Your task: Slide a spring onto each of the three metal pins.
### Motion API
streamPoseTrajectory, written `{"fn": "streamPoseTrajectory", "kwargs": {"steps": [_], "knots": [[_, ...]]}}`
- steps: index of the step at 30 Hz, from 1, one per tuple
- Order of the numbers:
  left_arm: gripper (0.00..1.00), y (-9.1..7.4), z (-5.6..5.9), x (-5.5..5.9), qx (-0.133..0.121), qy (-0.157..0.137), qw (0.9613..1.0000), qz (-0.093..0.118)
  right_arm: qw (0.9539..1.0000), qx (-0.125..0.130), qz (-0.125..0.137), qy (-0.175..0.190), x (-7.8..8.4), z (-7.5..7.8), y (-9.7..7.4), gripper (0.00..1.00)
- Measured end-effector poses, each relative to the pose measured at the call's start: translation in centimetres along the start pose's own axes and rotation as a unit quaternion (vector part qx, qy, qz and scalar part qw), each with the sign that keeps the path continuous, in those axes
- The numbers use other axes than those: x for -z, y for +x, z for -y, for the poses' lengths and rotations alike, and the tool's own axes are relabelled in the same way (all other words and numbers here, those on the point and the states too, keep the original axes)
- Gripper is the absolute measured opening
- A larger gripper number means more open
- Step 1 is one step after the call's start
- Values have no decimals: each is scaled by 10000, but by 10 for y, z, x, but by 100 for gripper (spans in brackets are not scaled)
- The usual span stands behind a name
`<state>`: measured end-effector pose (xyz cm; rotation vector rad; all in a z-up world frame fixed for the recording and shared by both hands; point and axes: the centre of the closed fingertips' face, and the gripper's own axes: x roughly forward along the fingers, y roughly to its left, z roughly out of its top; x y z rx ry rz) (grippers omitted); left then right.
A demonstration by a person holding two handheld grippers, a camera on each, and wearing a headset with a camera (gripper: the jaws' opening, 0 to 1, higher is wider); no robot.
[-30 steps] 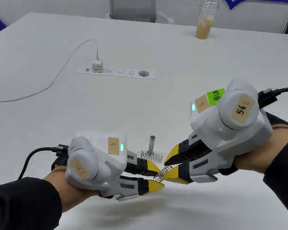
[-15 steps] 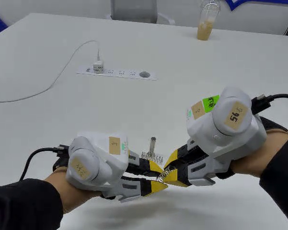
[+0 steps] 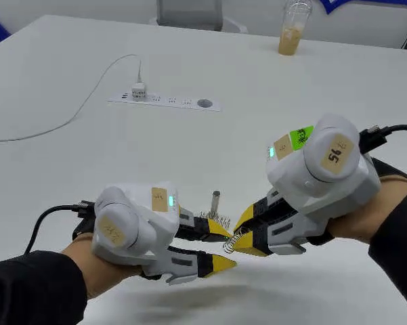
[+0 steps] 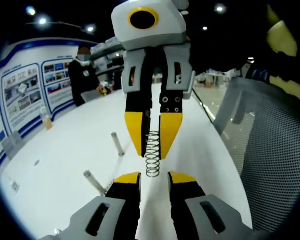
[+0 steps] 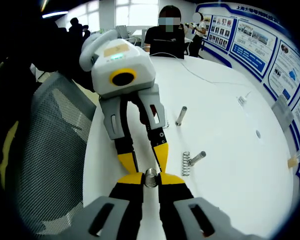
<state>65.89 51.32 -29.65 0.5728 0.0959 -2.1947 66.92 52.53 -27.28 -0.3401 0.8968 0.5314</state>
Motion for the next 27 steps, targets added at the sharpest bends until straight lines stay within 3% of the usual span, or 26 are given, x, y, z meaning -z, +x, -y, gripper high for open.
{"fn": "streamPoseTrajectory", "kwargs": {"steps": [4,16,27], "knots": [[29,-5,-1,2,-14,-323,9995,46,10000,71,-36,53,4,4,-4,12],[39,-21,-5,7,-227,-628,9977,110,9994,220,-128,238,15,16,-17,12],[46,-38,-10,12,-466,-795,9957,127,9978,481,-170,432,24,37,-40,12]]}}
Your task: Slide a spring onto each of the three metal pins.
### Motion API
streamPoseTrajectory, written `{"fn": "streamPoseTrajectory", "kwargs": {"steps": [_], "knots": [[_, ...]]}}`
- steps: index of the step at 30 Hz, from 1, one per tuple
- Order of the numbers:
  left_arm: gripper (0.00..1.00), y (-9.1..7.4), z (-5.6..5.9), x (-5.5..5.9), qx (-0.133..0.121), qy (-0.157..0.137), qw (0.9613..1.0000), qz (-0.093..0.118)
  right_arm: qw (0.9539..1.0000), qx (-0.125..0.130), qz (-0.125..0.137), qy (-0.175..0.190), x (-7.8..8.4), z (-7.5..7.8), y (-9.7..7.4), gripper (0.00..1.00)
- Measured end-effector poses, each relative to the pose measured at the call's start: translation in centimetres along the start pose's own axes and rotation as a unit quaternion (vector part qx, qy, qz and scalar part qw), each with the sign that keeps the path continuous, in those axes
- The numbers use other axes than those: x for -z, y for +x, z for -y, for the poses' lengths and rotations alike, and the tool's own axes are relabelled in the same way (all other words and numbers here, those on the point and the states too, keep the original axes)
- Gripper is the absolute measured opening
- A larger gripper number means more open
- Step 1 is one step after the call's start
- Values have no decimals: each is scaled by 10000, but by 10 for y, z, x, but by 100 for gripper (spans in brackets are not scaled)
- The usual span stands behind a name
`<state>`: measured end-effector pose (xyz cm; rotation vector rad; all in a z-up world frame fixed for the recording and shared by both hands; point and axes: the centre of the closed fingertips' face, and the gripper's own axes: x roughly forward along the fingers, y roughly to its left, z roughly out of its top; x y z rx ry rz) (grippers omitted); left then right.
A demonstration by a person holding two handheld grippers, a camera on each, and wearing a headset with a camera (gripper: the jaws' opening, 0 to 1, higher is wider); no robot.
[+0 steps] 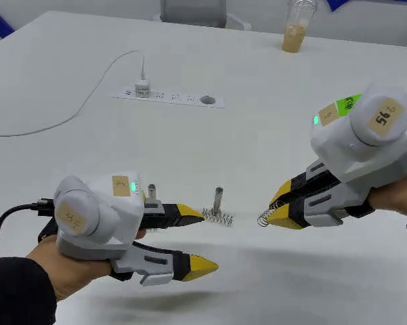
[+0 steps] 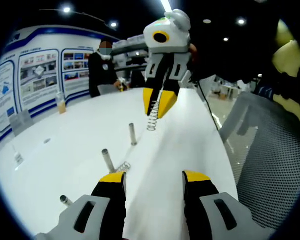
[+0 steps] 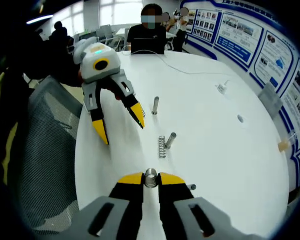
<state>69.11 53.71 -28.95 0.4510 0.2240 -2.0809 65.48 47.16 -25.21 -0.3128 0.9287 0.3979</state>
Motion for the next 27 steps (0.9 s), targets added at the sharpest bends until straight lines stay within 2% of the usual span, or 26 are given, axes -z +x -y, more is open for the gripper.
{"fn": "streamPoseTrajectory", "kwargs": {"steps": [8,15,27], "knots": [[49,-9,-4,2,-180,-77,9998,30,9999,88,-128,33,5,10,-9,12],[51,-17,-7,4,-328,-162,9993,72,9994,209,-270,60,10,28,-19,12],[53,-27,-11,9,-532,-299,9981,113,9983,263,-507,71,15,49,-19,12]]}}
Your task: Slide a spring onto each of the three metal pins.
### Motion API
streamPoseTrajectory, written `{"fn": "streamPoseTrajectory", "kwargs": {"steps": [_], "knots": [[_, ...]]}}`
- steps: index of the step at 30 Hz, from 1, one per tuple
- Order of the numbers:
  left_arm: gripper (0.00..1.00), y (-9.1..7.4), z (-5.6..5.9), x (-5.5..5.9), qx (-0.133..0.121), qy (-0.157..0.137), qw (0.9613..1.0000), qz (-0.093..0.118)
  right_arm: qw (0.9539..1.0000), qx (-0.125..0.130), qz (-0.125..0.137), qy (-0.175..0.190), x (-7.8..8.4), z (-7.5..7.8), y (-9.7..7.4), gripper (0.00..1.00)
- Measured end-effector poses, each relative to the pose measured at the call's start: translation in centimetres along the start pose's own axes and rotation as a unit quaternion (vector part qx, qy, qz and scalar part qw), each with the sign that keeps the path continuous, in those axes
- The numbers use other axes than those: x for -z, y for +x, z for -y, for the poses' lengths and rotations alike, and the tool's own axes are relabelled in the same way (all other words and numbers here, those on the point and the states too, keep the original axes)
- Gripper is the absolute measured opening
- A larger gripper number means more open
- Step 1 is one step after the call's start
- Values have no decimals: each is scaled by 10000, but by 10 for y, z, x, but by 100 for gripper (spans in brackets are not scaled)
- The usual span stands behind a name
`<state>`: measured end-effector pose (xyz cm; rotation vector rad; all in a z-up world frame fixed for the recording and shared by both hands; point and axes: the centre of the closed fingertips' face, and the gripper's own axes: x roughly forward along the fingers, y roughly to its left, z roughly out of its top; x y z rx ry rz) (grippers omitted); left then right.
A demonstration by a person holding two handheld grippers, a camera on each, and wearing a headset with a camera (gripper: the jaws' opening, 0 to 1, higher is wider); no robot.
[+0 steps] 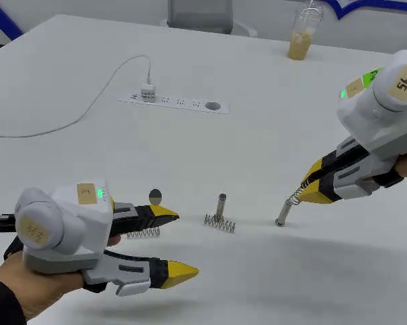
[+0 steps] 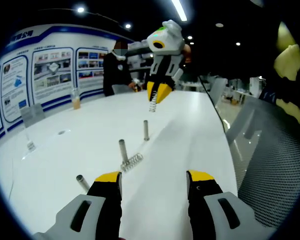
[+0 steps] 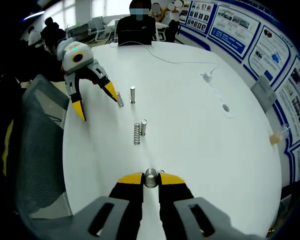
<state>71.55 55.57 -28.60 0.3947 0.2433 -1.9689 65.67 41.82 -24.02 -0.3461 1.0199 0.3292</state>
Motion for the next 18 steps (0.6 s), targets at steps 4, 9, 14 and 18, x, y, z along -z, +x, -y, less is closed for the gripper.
{"fn": "streamPoseTrajectory", "kwargs": {"steps": [4,9,14,18], "knots": [[53,-1,0,1,-25,-33,10000,9,10000,-7,-92,-20,1,6,3,12],[54,-2,0,3,-51,-70,10000,18,9996,-35,-286,-56,6,13,11,12],[54,-3,-1,4,-73,-111,9999,36,9991,-115,-412,-36,10,17,19,12],[54,-3,-2,6,-82,-132,9999,37,9987,-179,-482,-16,13,18,23,12]]}}
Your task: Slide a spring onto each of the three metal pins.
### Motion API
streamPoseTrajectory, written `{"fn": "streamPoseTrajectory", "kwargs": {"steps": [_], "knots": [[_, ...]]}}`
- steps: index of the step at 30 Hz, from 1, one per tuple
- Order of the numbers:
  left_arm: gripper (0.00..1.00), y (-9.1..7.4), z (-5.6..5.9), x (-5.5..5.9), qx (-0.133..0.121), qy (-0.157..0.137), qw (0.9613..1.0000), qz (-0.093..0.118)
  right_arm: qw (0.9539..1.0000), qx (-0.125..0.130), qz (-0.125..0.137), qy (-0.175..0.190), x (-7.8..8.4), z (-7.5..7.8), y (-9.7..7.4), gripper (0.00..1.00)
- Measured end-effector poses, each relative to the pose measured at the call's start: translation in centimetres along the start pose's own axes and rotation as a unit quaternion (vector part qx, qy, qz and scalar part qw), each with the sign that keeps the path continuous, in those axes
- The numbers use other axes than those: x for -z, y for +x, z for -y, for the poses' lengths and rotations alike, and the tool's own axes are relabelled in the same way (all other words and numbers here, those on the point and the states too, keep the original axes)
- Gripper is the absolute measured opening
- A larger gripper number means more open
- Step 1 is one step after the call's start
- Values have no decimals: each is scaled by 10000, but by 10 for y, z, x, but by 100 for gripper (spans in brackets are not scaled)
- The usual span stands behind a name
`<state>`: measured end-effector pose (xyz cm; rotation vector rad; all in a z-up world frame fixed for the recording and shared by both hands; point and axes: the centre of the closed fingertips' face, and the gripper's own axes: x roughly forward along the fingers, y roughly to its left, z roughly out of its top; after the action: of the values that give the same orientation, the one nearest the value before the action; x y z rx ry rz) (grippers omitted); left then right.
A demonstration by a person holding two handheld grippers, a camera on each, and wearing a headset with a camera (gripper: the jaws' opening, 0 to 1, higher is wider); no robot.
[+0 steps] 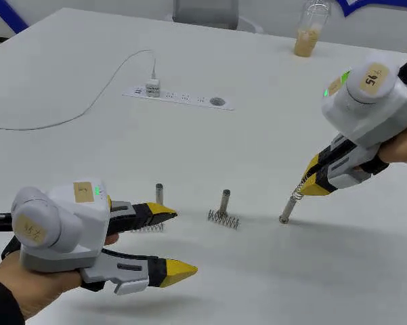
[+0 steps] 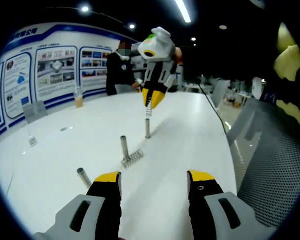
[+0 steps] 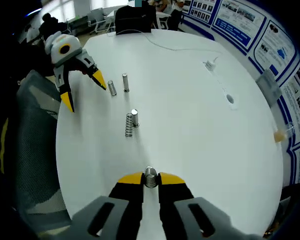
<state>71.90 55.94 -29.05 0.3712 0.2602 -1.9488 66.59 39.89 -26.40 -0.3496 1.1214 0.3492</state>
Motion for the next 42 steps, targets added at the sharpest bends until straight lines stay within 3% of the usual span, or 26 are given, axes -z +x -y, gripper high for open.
{"fn": "streamPoseTrajectory", "kwargs": {"steps": [14,42], "knots": [[54,0,-2,2,-23,-58,10000,13,9998,-144,-116,42,1,1,12,12],[54,-2,-2,4,-33,-73,10000,-4,9982,-303,-479,176,19,-6,56,12]]}}
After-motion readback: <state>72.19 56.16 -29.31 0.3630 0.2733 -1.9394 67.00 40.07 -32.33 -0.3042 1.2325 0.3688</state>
